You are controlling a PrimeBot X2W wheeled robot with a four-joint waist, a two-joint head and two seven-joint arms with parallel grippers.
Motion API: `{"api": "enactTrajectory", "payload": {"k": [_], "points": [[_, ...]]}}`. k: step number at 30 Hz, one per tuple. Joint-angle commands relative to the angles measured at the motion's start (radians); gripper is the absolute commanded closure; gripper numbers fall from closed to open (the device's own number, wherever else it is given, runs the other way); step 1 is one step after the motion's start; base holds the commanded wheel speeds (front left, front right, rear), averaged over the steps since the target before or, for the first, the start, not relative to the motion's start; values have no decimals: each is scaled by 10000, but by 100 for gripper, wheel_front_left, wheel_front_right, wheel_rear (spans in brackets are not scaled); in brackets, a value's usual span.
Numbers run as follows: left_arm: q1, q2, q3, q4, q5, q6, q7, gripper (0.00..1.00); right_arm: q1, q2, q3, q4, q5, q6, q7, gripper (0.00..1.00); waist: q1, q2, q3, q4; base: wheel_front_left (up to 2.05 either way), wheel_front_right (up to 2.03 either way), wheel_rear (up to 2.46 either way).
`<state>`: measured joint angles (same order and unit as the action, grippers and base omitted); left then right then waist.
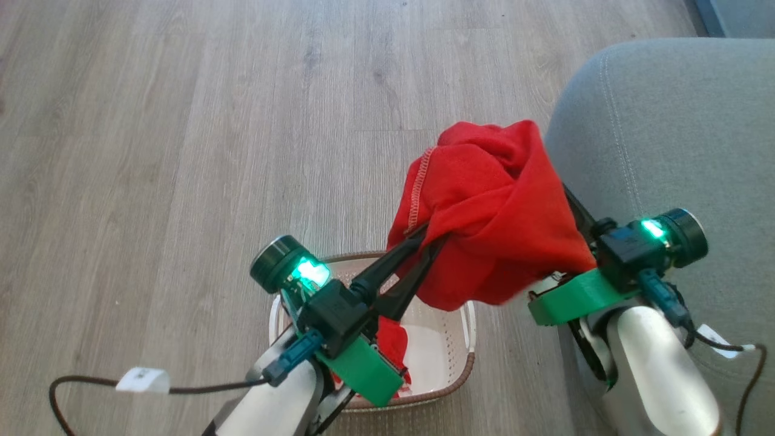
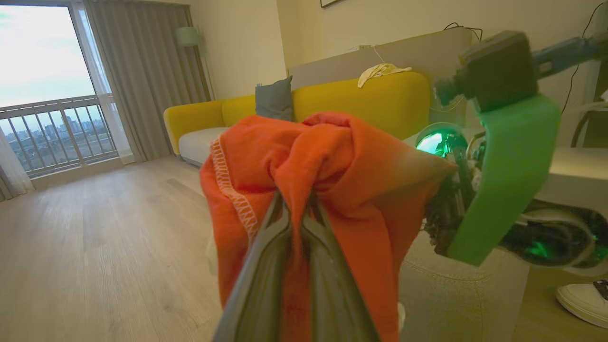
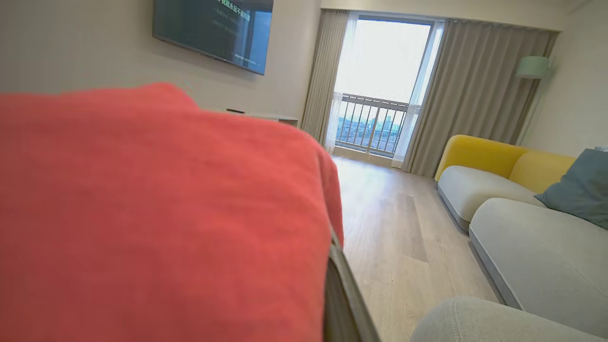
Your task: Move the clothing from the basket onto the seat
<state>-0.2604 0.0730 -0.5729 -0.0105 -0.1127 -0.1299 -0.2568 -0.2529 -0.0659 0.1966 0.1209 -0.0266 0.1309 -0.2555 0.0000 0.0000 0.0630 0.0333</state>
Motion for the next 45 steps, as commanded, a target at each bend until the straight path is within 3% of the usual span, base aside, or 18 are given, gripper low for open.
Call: {"api": "enactTrajectory", "payload": {"k": [1,15,17,18,45], "points": [[-144,111,332,-226,99,-7,-49,100,-130,154,114,-418,104,-2,-63,100,0,0,-11,-4,0,0,0],[18,390,-621,646,83,-7,-49,100,7,155,-25,-370,787,-2,-63,100,0,0,16,-33,0,0,0],[61,363,-596,666,79,-7,-49,50,17,156,-35,-347,801,-2,-63,100,0,0,28,-16,0,0,0],[90,337,-538,653,88,-7,-49,0,22,156,-43,-339,807,-2,-63,100,0,0,32,-8,0,0,0],[1233,839,-537,1155,-160,-7,-49,0,1056,156,-2049,-231,1063,-2,-63,100,0,0,-201,-388,0,0,0]]}}
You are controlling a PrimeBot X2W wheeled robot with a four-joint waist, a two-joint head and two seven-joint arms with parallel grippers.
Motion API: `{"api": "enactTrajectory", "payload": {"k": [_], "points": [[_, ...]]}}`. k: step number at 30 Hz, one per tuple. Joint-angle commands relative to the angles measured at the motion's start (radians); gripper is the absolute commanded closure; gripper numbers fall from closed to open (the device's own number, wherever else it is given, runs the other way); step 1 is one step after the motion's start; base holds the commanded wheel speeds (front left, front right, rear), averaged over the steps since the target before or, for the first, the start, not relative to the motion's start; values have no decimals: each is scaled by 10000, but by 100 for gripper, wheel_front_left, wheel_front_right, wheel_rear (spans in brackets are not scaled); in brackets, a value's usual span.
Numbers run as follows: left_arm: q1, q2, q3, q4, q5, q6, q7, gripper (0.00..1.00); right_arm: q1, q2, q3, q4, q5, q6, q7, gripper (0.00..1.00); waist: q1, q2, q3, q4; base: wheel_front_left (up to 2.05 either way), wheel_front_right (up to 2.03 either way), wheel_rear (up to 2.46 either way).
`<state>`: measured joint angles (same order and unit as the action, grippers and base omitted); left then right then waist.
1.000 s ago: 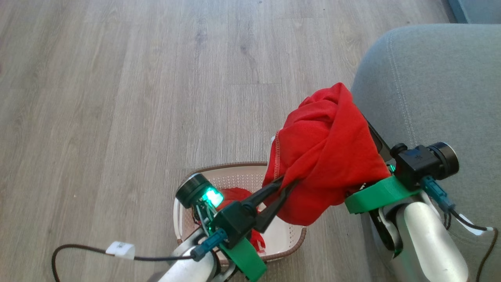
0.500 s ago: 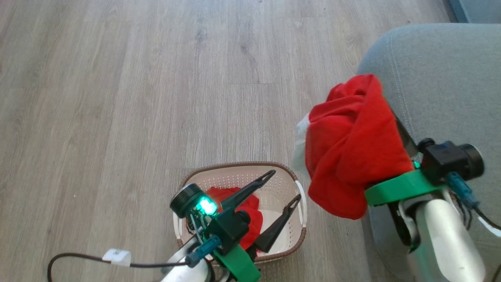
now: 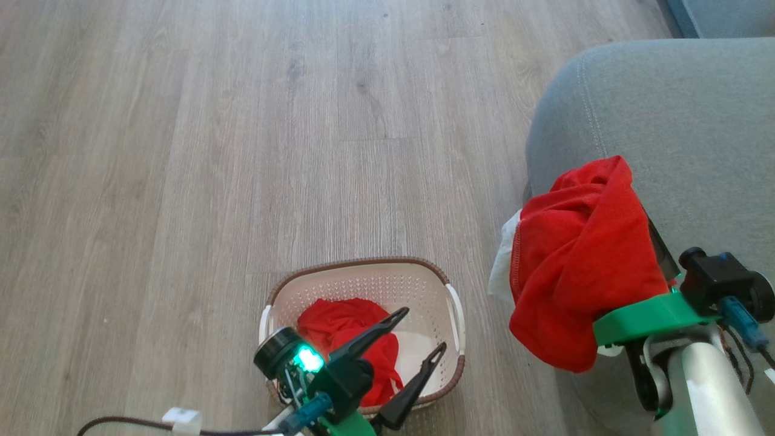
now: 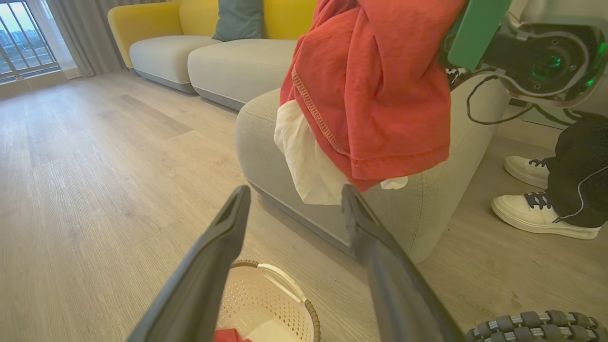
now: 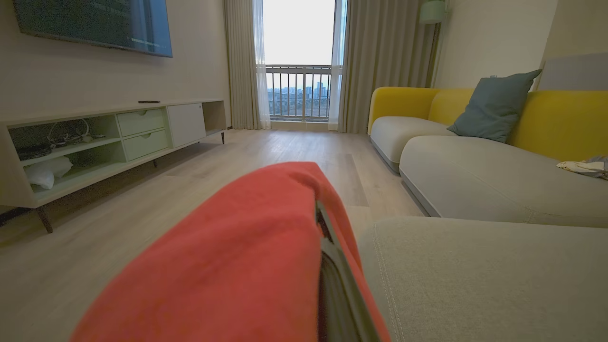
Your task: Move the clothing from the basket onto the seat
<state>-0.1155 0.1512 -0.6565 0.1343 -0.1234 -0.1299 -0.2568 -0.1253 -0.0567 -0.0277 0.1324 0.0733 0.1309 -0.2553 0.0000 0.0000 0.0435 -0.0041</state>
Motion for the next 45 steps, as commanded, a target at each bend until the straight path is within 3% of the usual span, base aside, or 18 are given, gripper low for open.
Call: {"api": "enactTrajectory", "payload": {"k": [1,16,26,39,45], "points": [[-188,53,322,-277,-53,-7,-49,0,-197,64,188,-329,76,-2,-65,100,0,0,-13,-35,0,0,0],[-58,-157,727,-393,-32,-8,-49,0,-280,64,8,-430,59,-2,-65,100,0,0,91,-665,0,0,0],[-295,-45,741,-696,103,-8,-49,0,-363,64,-427,-975,-39,-2,-65,100,0,0,593,-2188,0,0,0],[-391,84,782,-1029,314,-8,-49,0,-11,64,-860,-1398,113,-2,-65,100,0,0,1071,-4707,0,0,0],[-554,70,437,-1069,365,-8,-49,0,419,64,-1317,-1600,226,-2,-65,100,0,0,1253,-5164,0,0,0]]}}
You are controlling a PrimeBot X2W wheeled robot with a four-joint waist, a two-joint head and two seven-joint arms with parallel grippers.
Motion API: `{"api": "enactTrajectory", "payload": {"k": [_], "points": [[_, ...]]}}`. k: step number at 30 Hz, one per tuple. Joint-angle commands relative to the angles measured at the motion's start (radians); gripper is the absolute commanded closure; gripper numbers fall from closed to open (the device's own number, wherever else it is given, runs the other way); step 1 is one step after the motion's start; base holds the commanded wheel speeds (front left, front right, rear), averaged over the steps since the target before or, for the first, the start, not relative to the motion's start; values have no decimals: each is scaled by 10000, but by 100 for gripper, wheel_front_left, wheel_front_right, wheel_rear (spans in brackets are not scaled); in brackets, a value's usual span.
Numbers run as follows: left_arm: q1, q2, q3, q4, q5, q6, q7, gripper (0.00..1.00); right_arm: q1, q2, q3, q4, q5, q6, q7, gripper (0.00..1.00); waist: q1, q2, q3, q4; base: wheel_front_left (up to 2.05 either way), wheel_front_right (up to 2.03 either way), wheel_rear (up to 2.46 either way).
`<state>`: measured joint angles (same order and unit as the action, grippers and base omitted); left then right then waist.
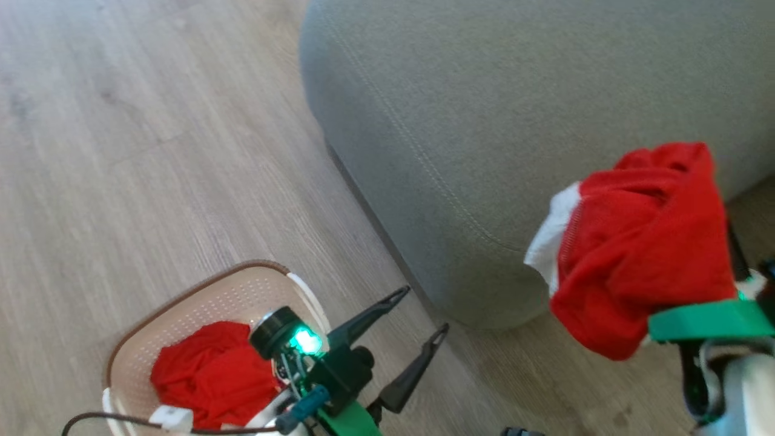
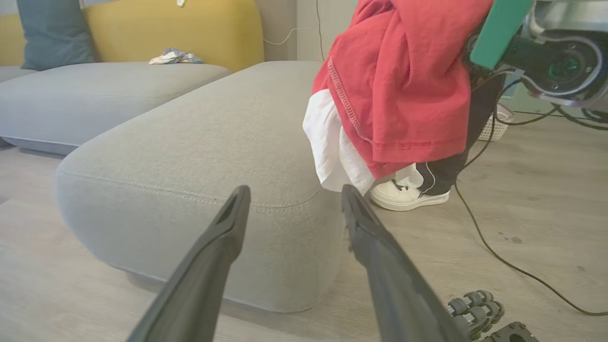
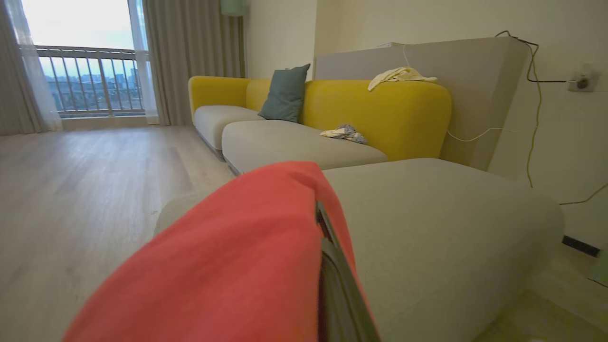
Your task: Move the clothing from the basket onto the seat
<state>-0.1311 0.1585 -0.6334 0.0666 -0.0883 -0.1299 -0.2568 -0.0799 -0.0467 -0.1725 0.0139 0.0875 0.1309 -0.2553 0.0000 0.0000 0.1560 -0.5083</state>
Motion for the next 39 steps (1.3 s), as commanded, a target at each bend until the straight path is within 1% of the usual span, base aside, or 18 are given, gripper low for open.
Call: {"api": "enactTrajectory", "payload": {"k": [1,4,10,17,21,25,29,36,39], "points": [[-429,-20,160,-387,2,-8,-49,0,43,-35,29,-471,127,-2,-65,100,0,0,147,-139,0,0,0],[-523,-56,16,-365,-1,-8,-49,0,195,-35,-166,-597,232,-2,-65,100,0,0,179,-176,0,0,0],[-643,-121,-157,-310,-8,-8,-49,0,233,-35,-246,-641,278,-2,-65,100,0,0,141,-186,0,0,0],[-620,-153,1,-365,49,-8,-49,0,-13,-35,-325,-679,188,-2,-65,100,0,0,165,-154,0,0,0],[-537,-17,164,-498,160,-8,-49,0,-546,-35,-425,-880,-63,-2,-65,100,0,0,457,-185,0,0,0],[-608,322,124,-667,303,-8,-49,0,-1456,-63,-691,-1081,-257,-2,-65,100,0,0,1041,-142,0,0,0],[-742,822,51,-837,332,-8,-49,0,-2618,-347,-1081,-1137,-89,-2,-65,100,0,0,1811,-54,0,0,0],[-1151,1812,-139,-1301,298,-8,-49,0,-4665,-1550,-1526,-531,173,-2,-65,100,0,0,3276,322,0,0,0],[-1315,2188,-126,-1516,254,-8,-49,0,-5580,-1892,-1794,-89,400,-2,-1,100,0,0,3830,478,0,0,0]]}}
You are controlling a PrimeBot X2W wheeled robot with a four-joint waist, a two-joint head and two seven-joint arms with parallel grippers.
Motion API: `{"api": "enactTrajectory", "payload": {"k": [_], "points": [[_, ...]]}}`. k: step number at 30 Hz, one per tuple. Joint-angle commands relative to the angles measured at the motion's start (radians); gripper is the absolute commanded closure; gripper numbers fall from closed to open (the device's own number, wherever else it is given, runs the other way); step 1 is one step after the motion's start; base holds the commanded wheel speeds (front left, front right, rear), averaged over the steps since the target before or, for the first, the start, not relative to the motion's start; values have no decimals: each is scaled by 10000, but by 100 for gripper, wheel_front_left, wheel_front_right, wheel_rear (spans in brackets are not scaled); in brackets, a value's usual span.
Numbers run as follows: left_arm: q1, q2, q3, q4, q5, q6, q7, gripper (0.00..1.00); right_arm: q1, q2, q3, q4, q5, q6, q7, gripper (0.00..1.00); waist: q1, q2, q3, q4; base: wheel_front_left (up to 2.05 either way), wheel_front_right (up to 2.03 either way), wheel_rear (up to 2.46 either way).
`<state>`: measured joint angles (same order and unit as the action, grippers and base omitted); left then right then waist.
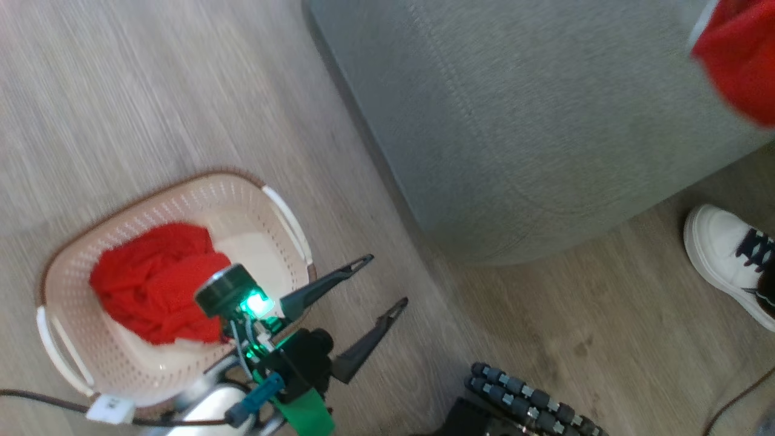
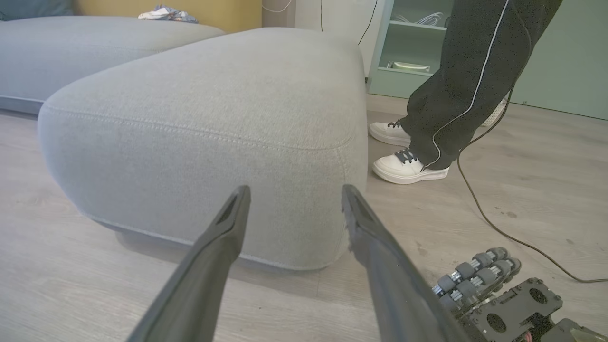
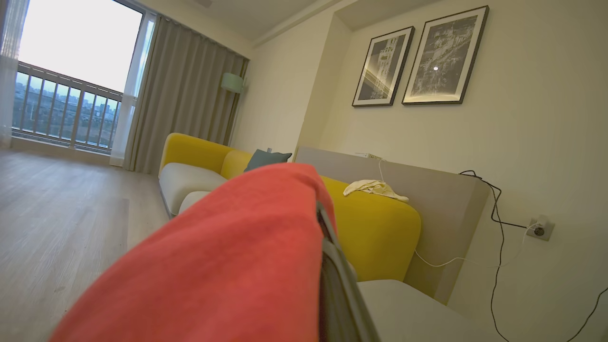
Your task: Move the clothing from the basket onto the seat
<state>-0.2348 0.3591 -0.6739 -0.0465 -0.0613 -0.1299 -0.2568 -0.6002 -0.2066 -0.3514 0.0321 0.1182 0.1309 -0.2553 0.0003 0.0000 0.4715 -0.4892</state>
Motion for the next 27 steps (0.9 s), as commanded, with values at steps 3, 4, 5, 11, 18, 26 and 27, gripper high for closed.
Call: {"api": "enactTrajectory", "payload": {"k": [3,4,5,11,18,26,27], "points": [[-491,553,152,-603,37,-8,-49,0,-1209,-531,-309,78,143,-2,266,100,-3,0,1188,486,0,0,0],[-575,654,105,-689,56,-8,-49,0,-1492,-616,-404,247,163,-2,368,100,-3,0,1326,558,0,0,0],[-640,713,102,-775,37,-8,-49,0,-1761,-720,-504,428,163,-2,486,100,-3,0,1472,643,0,0,0],[-942,1005,118,-1215,27,-8,-49,0,-3435,-1205,-1142,1636,-145,-2,916,100,-3,0,2185,1122,0,0,0],[-1154,1151,18,-1598,38,-8,-49,0,-5329,-1234,-2235,3388,-1306,-2,745,100,-3,0,2786,1701,0,0,0],[-1263,1164,93,-1678,13,-8,-49,0,-6062,-1221,-3024,5350,-2661,-2,630,100,-3,0,3283,2223,0,0,0],[-1287,1177,76,-1684,18,-8,-49,0,-6122,-1186,-3151,5600,-2861,-2,626,100,-3,0,3352,2291,0,0,0]]}}
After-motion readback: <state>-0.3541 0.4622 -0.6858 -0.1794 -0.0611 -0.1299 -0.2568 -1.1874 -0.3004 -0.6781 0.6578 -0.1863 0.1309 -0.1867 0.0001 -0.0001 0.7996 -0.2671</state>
